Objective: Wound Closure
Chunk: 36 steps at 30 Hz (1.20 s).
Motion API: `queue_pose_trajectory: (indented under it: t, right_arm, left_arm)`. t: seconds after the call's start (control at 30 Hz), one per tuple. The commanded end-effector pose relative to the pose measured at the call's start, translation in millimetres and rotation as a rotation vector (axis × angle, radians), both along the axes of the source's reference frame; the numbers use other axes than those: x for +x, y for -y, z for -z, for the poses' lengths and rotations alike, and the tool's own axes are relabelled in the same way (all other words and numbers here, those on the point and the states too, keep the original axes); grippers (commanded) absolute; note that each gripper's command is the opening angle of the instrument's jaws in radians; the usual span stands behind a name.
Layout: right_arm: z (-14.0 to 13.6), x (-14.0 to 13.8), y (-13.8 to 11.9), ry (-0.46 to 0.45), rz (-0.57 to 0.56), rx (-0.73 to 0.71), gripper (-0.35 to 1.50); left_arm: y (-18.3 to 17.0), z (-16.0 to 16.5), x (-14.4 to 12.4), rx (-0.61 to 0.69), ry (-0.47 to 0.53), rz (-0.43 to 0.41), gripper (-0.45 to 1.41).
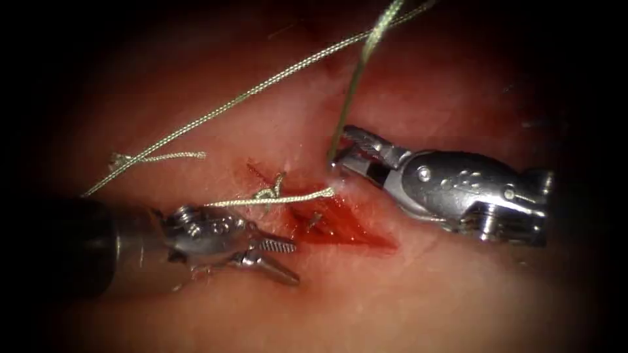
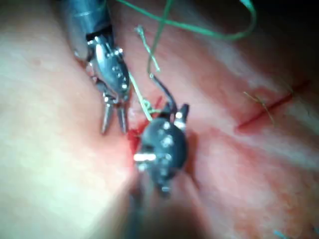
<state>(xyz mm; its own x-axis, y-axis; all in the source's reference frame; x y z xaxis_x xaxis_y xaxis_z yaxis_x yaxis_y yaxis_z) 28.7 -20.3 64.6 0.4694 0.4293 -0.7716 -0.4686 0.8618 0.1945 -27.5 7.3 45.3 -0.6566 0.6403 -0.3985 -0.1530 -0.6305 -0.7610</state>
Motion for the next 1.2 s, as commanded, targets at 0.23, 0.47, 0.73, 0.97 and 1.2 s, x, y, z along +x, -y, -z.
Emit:
queue_pose_trajectory:
  t: [0.23, 0.47, 0.73, 0.97, 1.2]
  right_arm:
    - [-0.5, 0.8, -0.2, 0.057, 0.041, -0.092, -0.35]
    - [-0.2, 0.5, -0.4, 0.080, 0.044, -0.117, -0.35]
    - [0.3, 0.3, -0.6, 0.123, 0.060, -0.164, -0.35]
    - [0.6, 0.2, -0.8, 0.140, 0.070, -0.178, -0.35]
    - [0.9, -0.2, -1.0, 0.141, 0.075, -0.172, -0.35]
  left_arm:
    - [0.1, -0.6, -0.5, -0.001, 0.001, 0.000, 0.39]
    - [0.1, -0.6, -0.5, -0.001, -0.001, -0.002, 0.39]
    - [0.1, -0.6, -0.5, -0.001, -0.001, -0.002, 0.39]
    - [0.1, -0.6, -0.5, -0.001, -0.001, -0.002, 0.39]
    - [0.1, -0.6, -0.5, -0.001, -0.001, -0.003, 0.39]
